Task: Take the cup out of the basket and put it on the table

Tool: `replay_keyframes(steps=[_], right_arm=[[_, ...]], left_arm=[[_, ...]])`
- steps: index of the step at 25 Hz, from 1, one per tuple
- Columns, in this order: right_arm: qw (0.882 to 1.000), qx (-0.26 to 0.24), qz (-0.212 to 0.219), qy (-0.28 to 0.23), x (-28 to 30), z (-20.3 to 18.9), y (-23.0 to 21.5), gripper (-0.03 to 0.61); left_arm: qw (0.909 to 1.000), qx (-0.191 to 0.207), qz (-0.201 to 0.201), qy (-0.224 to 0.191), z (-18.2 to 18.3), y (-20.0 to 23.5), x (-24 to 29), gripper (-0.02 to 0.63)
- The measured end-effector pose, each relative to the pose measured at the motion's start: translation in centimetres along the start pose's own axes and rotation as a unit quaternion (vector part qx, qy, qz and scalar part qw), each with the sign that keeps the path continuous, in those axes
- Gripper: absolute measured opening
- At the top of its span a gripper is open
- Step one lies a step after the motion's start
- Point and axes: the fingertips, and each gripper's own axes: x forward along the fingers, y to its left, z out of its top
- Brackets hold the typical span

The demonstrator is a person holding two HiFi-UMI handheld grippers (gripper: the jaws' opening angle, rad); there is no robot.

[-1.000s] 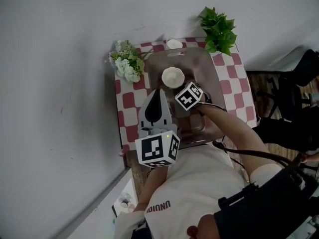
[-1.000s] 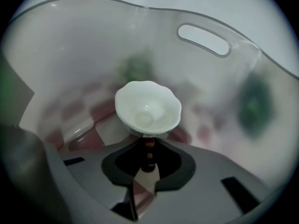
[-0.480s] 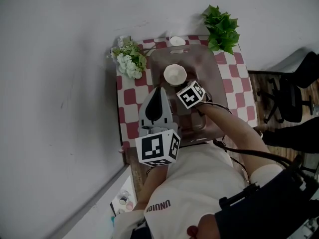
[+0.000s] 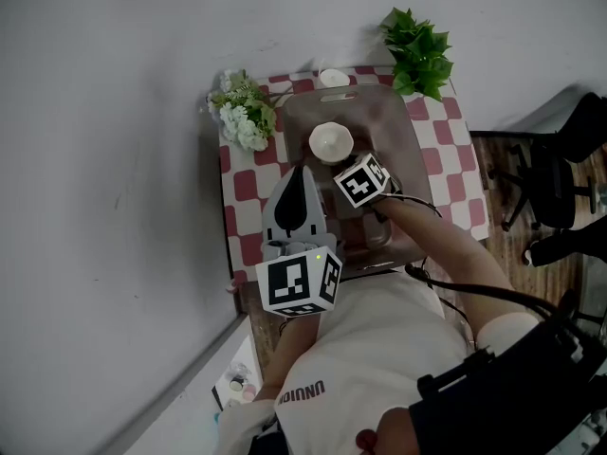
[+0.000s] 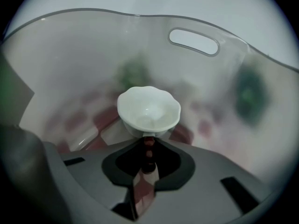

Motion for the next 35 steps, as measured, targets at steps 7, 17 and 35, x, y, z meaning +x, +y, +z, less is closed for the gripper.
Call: replay_keyframes(steps=[7, 17, 35], right_arm=[[1.0, -0.005, 0.0, -0.008, -0.4, 0.0, 0.2, 0.063], [1.0, 0.003, 0.0, -0.027, -1.9, 1.3, 0.5, 0.063], [0.998, -0.001, 0.006, -0.069, -4.1, 2.8, 0.8, 0.063]], left_arm=[[1.0, 0.001, 0.001, 0.0, -0.1, 0.1, -0.2, 0.012], [1.0, 0.002, 0.0, -0.003, 0.2, 0.0, -0.2, 0.012], [1.0, 0.003, 0.003, -0.007, 0.3, -0.2, -0.8, 0.012]])
